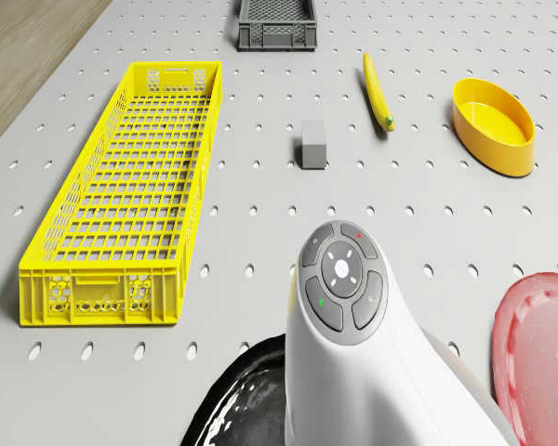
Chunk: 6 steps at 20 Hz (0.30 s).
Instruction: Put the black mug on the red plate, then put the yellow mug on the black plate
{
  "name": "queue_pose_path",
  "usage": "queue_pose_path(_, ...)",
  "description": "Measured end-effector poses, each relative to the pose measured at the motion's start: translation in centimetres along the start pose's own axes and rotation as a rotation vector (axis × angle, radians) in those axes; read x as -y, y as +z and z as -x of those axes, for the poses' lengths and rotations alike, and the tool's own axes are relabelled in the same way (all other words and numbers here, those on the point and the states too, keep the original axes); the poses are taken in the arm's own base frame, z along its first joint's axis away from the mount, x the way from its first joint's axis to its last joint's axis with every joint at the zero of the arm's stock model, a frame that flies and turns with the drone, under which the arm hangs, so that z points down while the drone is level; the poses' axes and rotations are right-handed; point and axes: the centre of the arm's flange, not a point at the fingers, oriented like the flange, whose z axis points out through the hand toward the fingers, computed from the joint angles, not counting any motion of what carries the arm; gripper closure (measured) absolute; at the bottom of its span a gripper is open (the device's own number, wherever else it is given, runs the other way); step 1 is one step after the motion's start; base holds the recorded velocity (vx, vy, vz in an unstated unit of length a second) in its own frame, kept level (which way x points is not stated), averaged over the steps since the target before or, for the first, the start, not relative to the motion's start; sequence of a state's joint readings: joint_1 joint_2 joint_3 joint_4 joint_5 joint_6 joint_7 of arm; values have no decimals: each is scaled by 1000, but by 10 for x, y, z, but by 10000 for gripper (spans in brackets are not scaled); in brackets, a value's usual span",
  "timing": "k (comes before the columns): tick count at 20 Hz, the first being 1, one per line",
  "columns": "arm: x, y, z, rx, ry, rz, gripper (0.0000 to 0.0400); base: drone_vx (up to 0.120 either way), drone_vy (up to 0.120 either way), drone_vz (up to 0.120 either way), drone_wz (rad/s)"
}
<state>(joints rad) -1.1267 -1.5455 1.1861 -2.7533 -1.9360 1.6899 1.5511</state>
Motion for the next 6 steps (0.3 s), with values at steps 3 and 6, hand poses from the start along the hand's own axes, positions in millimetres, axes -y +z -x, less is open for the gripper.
queue_pose_path(3, 0, -9, 0, 0, 0, 0, 16, 0, 0, 0, 0)
queue_pose_path(6, 0, -13, 0, 0, 0, 0, 8, 0, 0, 0, 0)
